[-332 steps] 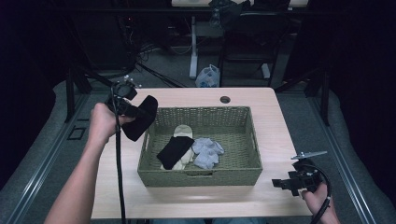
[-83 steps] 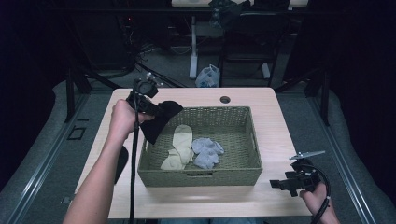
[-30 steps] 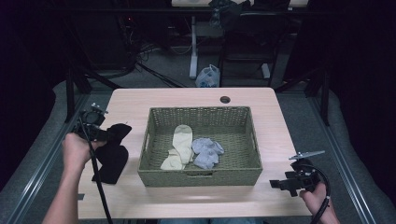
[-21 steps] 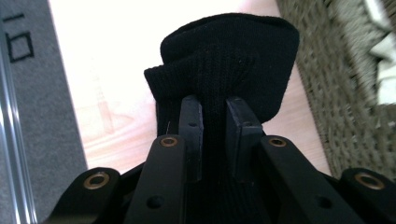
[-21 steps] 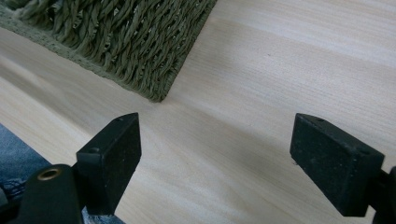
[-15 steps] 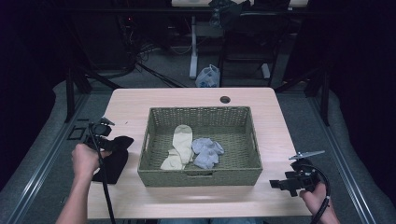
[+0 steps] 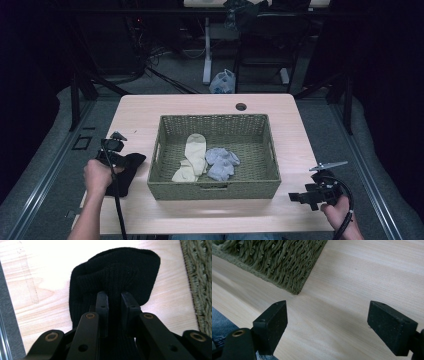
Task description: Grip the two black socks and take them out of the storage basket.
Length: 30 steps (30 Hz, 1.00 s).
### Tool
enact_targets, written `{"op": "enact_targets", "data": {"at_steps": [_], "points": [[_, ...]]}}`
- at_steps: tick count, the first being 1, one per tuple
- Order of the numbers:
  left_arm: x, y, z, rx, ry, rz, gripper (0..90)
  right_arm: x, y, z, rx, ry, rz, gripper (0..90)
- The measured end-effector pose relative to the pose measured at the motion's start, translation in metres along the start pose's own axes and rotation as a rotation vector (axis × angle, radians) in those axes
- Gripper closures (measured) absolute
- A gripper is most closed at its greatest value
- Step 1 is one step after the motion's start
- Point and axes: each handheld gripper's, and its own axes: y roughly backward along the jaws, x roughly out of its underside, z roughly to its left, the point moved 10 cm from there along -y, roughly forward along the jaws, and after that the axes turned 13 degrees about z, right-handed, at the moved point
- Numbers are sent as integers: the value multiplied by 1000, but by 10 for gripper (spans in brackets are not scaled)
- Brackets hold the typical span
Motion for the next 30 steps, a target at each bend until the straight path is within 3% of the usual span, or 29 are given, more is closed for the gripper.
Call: {"op": "enact_targets", "data": {"at_steps": [12,17,18,21,23,25,27,30], "points": [[0,-16,-1,16,6,23,772,0,0,1,-3,0,2,163],[-1,-20,-2,43,13,20,749,0,0,1,-4,0,1,162],[-2,-20,-3,57,14,15,710,0,-1,1,-4,0,3,162],[-2,-16,-3,62,15,6,432,0,0,1,-5,-1,3,162],[0,-9,-3,57,23,-11,306,0,0,0,-5,-2,-1,161],[4,5,-1,40,42,-56,177,0,-1,0,-3,-4,2,162],[6,11,-1,43,41,-65,146,0,-1,0,-2,-5,1,161],[18,31,-4,38,35,-124,86,0,0,1,-3,-2,3,161]]}}
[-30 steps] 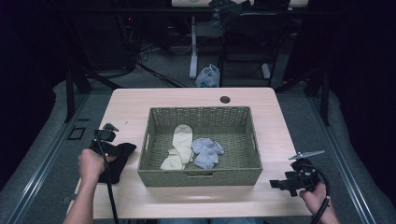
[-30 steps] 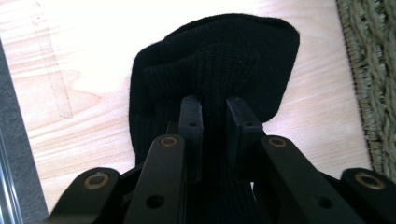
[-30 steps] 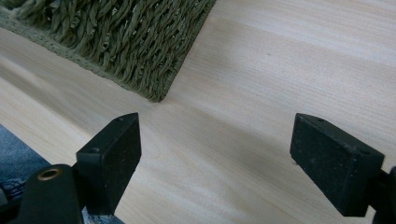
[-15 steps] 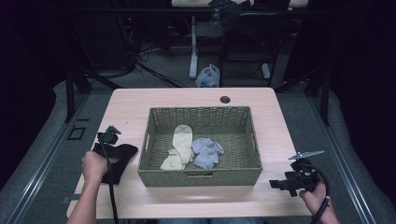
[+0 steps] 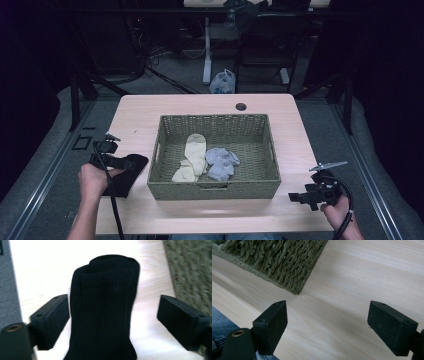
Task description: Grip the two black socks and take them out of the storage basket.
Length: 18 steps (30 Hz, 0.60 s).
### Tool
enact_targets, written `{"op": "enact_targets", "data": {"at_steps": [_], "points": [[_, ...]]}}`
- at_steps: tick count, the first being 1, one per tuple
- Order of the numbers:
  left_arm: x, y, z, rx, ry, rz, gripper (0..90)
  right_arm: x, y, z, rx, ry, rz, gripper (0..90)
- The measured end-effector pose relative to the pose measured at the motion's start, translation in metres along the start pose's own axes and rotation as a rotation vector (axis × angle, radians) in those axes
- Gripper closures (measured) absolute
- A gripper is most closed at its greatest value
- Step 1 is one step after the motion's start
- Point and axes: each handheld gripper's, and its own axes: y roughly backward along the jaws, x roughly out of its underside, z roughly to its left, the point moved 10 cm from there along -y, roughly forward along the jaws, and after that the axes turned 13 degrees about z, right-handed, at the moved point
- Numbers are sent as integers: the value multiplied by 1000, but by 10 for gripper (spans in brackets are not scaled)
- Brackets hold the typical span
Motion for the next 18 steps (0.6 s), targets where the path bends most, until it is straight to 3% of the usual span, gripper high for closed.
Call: {"op": "enact_targets", "data": {"at_steps": [4,9,13,18], "points": [[17,14,-8,5,-5,-31,67,0,0,0,0,1,0,161],[37,19,-14,1,-7,-53,54,0,0,0,2,2,1,161],[62,20,-15,-7,20,-63,44,0,0,0,3,4,2,161],[63,21,-12,-6,28,-67,3,-1,1,0,2,5,-1,160]]}}
